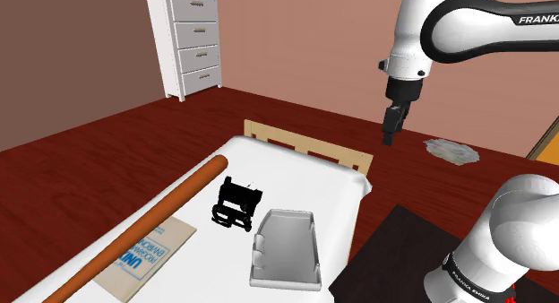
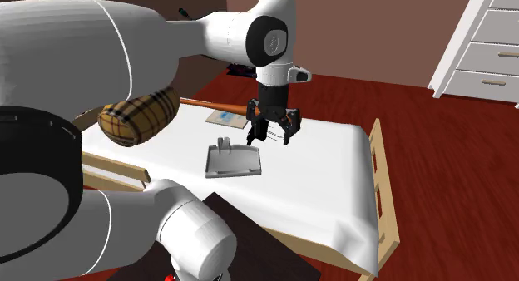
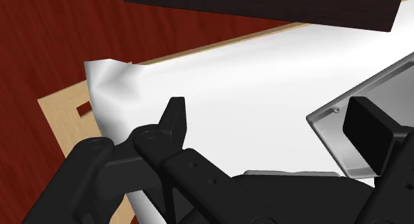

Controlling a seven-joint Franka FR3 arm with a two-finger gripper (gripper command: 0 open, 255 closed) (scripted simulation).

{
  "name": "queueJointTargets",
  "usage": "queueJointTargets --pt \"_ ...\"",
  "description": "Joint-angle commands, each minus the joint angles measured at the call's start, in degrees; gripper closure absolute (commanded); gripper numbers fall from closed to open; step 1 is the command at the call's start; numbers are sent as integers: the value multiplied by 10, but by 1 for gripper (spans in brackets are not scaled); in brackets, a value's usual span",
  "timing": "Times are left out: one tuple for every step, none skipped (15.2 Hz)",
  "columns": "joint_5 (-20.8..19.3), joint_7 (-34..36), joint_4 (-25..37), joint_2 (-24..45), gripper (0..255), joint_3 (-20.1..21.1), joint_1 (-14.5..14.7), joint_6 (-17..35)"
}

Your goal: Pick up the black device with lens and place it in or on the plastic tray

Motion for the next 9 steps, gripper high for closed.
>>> queueJointTargets --pt "0 0 0 0 0 0 0 0" --pt "3 -6 1 19 0 1 4 18" --pt "5 -11 3 38 0 1 8 35" --pt "8 -17 6 57 0 2 13 52" --pt "11 -23 9 77 0 3 17 68" --pt "14 -28 13 97 0 4 21 84" --pt "17 -34 18 117 0 5 25 99" --pt "19 -40 24 137 0 6 29 114" --pt "22 -46 30 158 0 8 33 128"
